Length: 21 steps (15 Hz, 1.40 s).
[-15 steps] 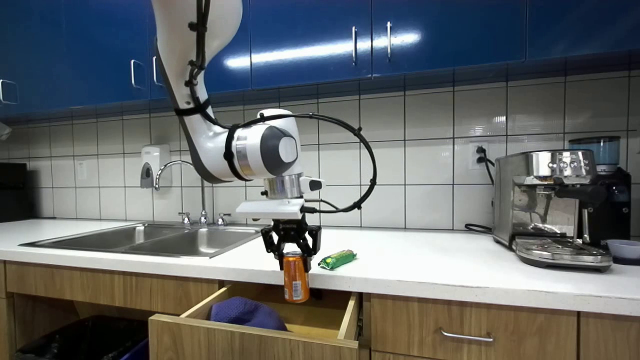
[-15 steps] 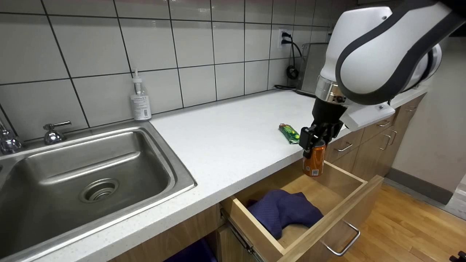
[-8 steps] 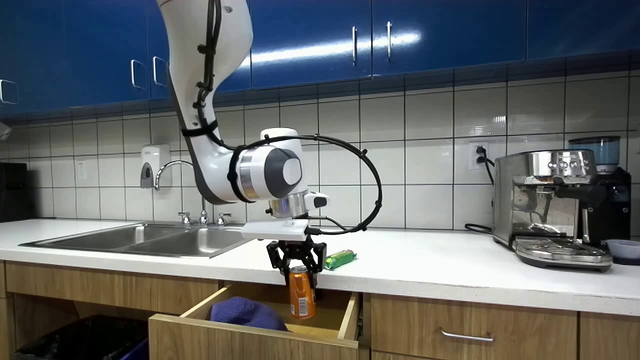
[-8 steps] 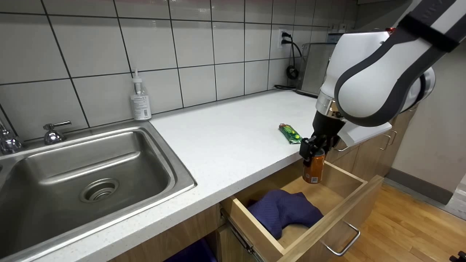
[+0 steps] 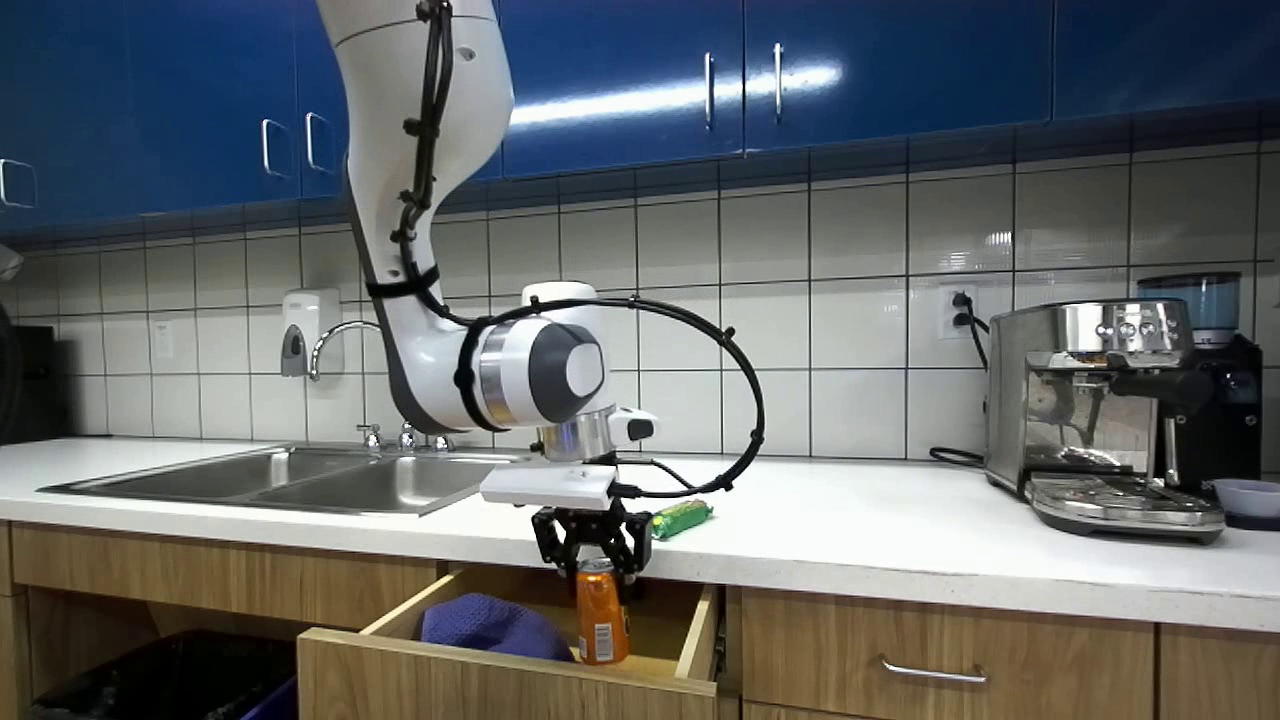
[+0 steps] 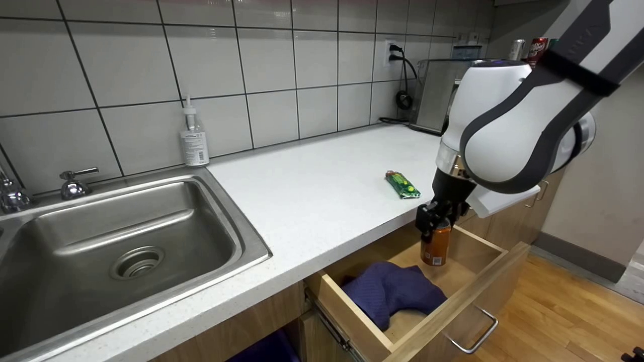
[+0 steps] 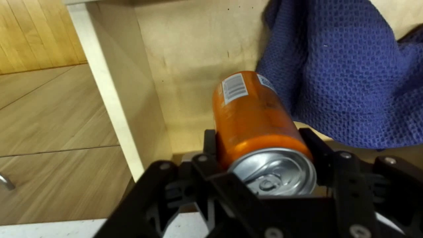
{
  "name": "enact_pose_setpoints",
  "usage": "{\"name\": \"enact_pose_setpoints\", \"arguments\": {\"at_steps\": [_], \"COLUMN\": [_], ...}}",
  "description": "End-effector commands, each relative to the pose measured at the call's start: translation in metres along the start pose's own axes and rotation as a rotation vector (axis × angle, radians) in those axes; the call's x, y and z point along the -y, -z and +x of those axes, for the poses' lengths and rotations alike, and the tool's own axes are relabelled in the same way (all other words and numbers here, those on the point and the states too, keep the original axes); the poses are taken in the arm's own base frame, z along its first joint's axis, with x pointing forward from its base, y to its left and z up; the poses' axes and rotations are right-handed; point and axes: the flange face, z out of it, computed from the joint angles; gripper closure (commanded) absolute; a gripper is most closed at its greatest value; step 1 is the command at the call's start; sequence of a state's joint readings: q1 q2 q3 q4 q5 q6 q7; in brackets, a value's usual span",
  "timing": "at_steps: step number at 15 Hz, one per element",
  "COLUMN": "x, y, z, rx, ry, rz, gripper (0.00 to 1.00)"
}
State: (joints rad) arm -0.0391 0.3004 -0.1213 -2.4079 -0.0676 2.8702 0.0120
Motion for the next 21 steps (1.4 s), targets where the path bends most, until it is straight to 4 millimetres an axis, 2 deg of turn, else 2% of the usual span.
{"name": "enact_pose_setpoints", "arguments": {"at_steps": [1,9,21], "x": [-0.002,-0.011,-0.008], "y": [-0.003,-0.018,-0.026], "z": [0.0,-0.004,-0.007], "rx": [-0.018,-0.019,-0.007], "ry": [-0.025,-0.05,-0.048], "rz": [-0.003,-0.02,-0.019], "gripper": [0.62,0.62,0.62]}}
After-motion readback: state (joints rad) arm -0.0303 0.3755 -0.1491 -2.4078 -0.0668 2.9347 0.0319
